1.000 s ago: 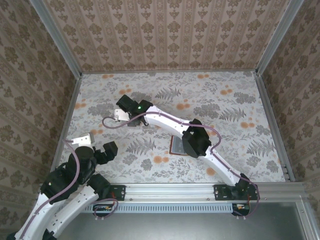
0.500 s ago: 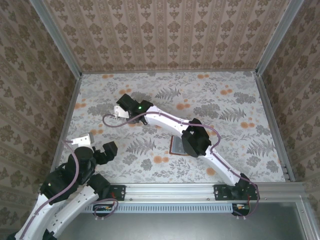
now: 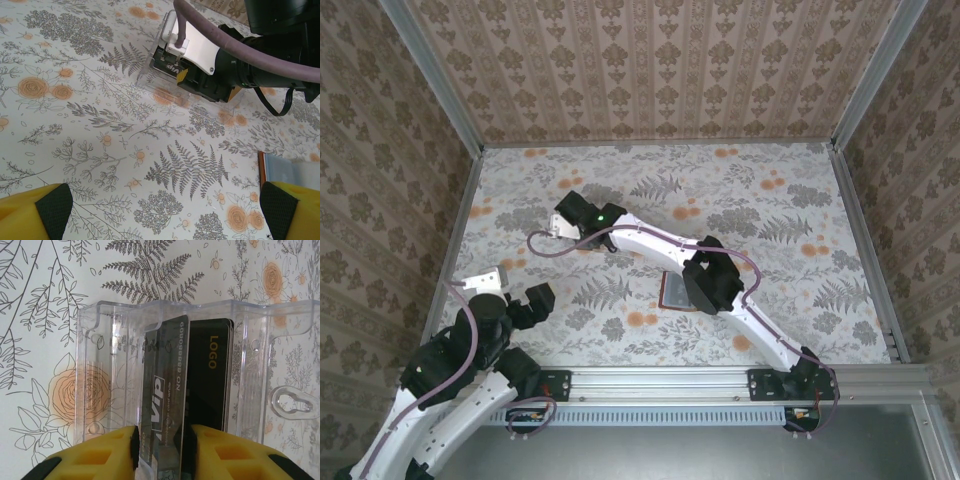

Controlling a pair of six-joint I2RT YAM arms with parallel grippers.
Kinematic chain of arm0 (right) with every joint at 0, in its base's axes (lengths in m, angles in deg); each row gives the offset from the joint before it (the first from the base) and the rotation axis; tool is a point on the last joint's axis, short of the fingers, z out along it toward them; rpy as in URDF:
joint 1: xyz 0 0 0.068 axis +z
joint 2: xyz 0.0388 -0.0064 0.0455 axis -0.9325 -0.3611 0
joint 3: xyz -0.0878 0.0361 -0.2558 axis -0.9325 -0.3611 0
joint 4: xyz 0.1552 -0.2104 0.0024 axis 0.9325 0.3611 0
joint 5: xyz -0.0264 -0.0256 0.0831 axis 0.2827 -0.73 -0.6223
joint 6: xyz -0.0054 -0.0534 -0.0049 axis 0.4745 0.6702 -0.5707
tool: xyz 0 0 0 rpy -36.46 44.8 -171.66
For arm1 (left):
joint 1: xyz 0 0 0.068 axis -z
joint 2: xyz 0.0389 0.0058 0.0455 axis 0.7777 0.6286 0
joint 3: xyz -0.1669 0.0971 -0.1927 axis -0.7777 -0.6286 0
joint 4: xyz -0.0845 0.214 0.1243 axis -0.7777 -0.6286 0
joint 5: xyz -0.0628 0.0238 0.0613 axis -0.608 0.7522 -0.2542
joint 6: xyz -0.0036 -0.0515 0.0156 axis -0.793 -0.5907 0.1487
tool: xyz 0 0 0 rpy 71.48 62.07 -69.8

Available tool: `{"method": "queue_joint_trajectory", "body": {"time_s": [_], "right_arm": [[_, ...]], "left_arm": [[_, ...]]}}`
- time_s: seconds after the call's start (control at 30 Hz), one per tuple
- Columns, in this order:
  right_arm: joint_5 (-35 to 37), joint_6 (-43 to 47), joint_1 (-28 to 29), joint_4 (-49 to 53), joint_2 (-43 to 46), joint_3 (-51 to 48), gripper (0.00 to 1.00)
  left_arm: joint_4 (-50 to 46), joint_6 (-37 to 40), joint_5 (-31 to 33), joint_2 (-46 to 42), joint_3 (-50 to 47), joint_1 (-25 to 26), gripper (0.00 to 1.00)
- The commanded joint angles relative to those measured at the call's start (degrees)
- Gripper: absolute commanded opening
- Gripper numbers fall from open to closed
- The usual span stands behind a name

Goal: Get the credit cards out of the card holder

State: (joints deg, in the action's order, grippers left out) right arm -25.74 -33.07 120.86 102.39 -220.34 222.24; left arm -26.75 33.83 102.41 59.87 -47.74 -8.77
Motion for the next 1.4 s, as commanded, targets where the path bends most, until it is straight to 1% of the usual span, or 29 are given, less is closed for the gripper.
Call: {"method": "queue_joint_trajectory", "body": {"time_s": [0.0, 0.17, 0.27, 0.3, 0.47, 0.77, 1.17, 1.37], "right_arm": [[1.0, -1.5, 0.4, -1.3, 4.8, -2.1, 0.35], [0.6, -2.2, 0.5, -2.2, 6.3, -3.3, 0.37], [0.5, -2.1, 0.4, -2.6, 6.3, -3.2, 0.4], [0.6, -2.0, 0.5, -2.8, 6.2, -3.2, 0.42], [0.7, -1.6, 0.3, -2.8, 4.4, -2.3, 0.45], [1.4, -2.4, -0.9, -2.8, 2.0, -0.4, 0.46], [6.5, -4.0, -2.5, -6.5, 1.1, 0.0, 0.46], [4.9, -5.4, -2.5, -5.9, 2.2, -0.7, 0.45]], "left_arm": [[1.2, 0.5, -0.1, -1.1, -0.5, -0.2, 1.0], [1.3, 0.7, -0.1, -1.0, -0.5, -0.3, 1.0], [1.3, 0.7, -0.1, -1.1, -0.5, -0.2, 1.0], [1.3, 0.8, -0.1, -1.1, -0.5, -0.3, 1.0], [1.4, 0.8, -0.2, -1.0, -0.6, -0.3, 1.0], [1.5, 0.9, -0.3, -1.1, -0.5, -0.3, 1.0], [1.5, 0.9, -0.4, -1.1, -0.5, -0.3, 1.0], [1.8, 1.1, -0.7, -1.1, -0.7, -0.2, 1.0]]}}
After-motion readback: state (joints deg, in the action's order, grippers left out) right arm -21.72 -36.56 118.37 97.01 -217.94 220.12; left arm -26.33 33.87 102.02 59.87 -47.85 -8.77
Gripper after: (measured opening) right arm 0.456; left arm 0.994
